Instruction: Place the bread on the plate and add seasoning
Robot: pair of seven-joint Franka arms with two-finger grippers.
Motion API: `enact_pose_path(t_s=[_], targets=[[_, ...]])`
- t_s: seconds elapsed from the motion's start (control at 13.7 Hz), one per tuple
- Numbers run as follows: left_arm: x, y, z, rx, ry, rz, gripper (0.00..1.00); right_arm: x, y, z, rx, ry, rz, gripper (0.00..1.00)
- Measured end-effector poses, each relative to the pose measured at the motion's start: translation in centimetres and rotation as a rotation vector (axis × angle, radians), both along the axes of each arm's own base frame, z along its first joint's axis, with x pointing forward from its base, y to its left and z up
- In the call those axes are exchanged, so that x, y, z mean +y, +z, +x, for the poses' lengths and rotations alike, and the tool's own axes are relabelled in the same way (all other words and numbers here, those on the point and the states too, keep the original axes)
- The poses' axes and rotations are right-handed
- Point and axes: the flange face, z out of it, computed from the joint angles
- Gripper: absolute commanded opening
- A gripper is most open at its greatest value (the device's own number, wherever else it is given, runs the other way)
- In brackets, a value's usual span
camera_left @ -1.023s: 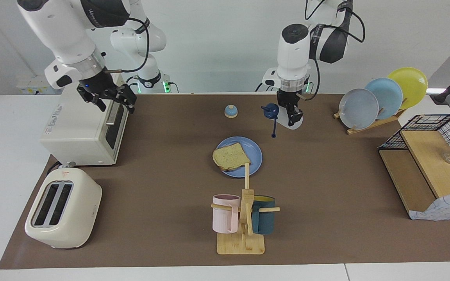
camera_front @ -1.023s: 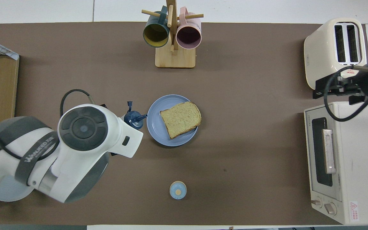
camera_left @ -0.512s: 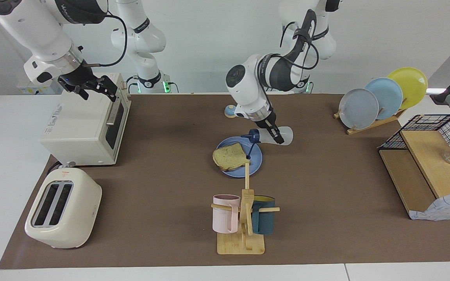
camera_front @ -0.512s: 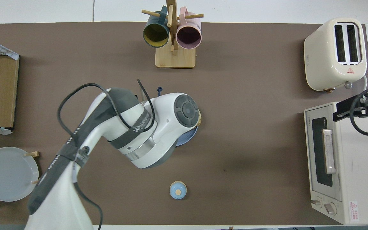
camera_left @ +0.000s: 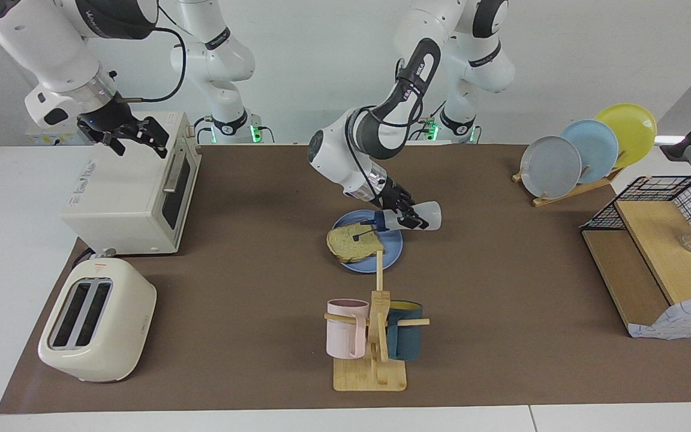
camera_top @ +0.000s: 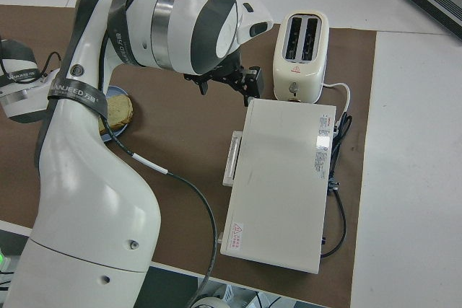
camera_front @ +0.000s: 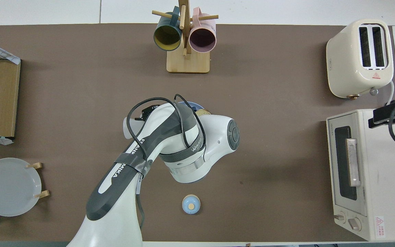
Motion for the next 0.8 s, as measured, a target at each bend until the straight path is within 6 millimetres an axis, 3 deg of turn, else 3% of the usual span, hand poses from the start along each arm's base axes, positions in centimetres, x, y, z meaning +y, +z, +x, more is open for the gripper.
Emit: enact_pose_path(t_s=[0.29,0.37,0.51,0.66,0.8], targets=[[-0.2,0.8,-0.8,-0.048,-0.043,0.143,0.00,-0.1,-0.4,-0.1,0.016,0.006,-0.004,1.00],[-0.6,0.2,-1.5,-0.054,-0.062,0.209,0.00,-0.2,-0.5,-0.1,0.010,0.005,-0.006,1.00],[-2.0,-3.0,-2.3,-0.071,-0.111,0.326,0.00,-0.3,-0.4,0.1,-0.005,0.004,-0.008,1.00],[-2.7,-5.4,-1.5,-0.138,-0.189,0.449,0.00,-0.4,-0.6,0.2,-0.002,0.003,-0.008,1.00],[-3.1,-5.6,-0.9,-0.180,-0.231,0.490,0.00,-0.5,-0.7,0.2,0.001,0.001,-0.008,1.00]])
